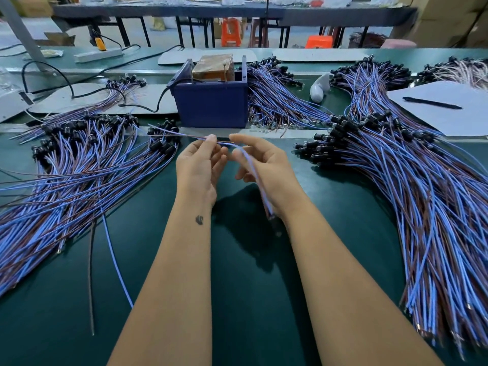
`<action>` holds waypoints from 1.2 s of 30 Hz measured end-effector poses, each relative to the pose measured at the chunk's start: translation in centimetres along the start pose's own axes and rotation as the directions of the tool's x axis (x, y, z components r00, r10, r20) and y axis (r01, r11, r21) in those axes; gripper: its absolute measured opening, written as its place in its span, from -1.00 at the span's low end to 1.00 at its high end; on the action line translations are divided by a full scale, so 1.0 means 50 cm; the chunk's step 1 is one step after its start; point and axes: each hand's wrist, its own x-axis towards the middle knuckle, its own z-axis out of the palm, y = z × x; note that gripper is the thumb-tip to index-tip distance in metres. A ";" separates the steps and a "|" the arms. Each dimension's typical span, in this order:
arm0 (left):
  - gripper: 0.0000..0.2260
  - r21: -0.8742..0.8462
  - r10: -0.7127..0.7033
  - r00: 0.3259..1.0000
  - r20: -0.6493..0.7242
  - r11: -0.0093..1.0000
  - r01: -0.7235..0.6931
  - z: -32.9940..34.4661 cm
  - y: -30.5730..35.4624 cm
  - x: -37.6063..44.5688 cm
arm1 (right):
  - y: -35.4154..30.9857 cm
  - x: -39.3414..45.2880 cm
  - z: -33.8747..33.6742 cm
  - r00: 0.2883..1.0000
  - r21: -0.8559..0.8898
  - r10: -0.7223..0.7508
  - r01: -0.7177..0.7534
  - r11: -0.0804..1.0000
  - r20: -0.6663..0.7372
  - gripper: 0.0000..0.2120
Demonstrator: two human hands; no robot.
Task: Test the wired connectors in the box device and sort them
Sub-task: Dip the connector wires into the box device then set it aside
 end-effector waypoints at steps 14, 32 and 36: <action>-0.84 0.551 -0.050 0.849 0.527 0.780 -0.296 0.084 -0.075 -0.118 | -0.013 0.017 -0.103 0.839 -0.193 -0.038 -0.081 0.978 -0.543 -0.66; -0.76 0.656 -0.036 0.865 0.500 0.668 -0.351 0.092 -0.098 -0.130 | -0.167 -0.037 -0.343 0.830 -0.837 -0.111 -0.546 0.036 -0.546 -0.66; -0.74 0.674 -0.020 0.880 0.475 0.651 -0.349 0.095 -0.104 -0.128 | -0.145 -0.025 -0.257 0.828 -0.879 -0.299 -0.462 0.116 -0.474 -0.66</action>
